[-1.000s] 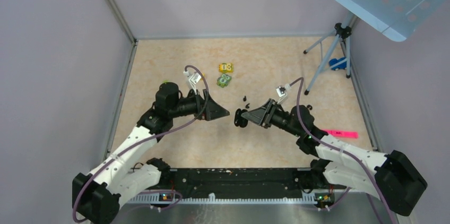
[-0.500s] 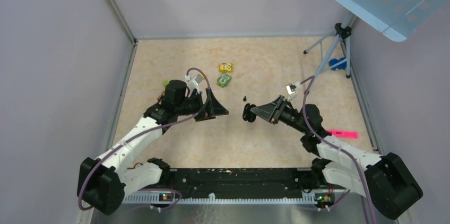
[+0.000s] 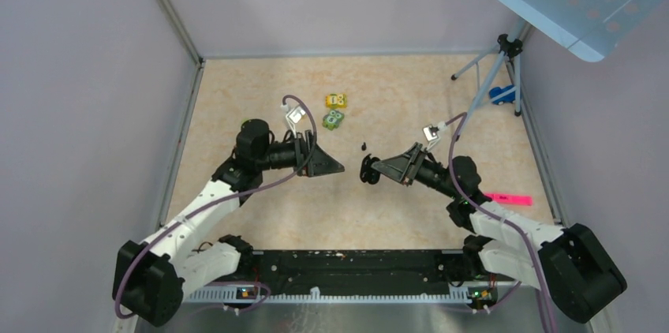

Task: Insert the wireless bluetooth earbuds into the charging case
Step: Pass from the right arm to the left

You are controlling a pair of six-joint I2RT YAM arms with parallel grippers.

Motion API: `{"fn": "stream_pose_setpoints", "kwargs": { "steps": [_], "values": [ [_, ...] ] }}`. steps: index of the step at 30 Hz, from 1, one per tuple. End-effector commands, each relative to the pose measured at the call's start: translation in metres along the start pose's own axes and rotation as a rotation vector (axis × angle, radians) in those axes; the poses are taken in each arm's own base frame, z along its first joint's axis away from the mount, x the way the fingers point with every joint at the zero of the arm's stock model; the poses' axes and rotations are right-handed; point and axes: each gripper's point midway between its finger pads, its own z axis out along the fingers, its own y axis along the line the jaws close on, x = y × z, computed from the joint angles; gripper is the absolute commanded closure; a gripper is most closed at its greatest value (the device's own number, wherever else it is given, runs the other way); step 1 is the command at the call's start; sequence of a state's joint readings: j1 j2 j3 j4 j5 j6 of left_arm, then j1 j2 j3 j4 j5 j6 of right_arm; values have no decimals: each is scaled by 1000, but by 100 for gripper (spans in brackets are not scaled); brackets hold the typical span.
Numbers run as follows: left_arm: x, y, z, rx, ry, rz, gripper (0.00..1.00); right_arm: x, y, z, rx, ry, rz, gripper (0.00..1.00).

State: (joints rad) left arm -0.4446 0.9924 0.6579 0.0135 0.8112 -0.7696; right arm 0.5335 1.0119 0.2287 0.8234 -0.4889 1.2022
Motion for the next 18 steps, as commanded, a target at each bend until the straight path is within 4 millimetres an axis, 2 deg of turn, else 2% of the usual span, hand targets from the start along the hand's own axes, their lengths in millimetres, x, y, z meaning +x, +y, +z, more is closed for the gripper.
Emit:
{"fn": "stream_pose_setpoints", "kwargs": {
  "steps": [1, 8, 18],
  "values": [
    [-1, -36, 1, 221, 72, 58, 2, -3, 25, 0, -115, 10, -40, 100],
    [-5, -41, 9, 285, 79, 36, 7, 0, 39, 0, -200, 39, -28, 100],
    [4, -43, 20, 322, 114, 6, 17, 2, 56, 5, -317, 58, 0, 100]
  ]
}}
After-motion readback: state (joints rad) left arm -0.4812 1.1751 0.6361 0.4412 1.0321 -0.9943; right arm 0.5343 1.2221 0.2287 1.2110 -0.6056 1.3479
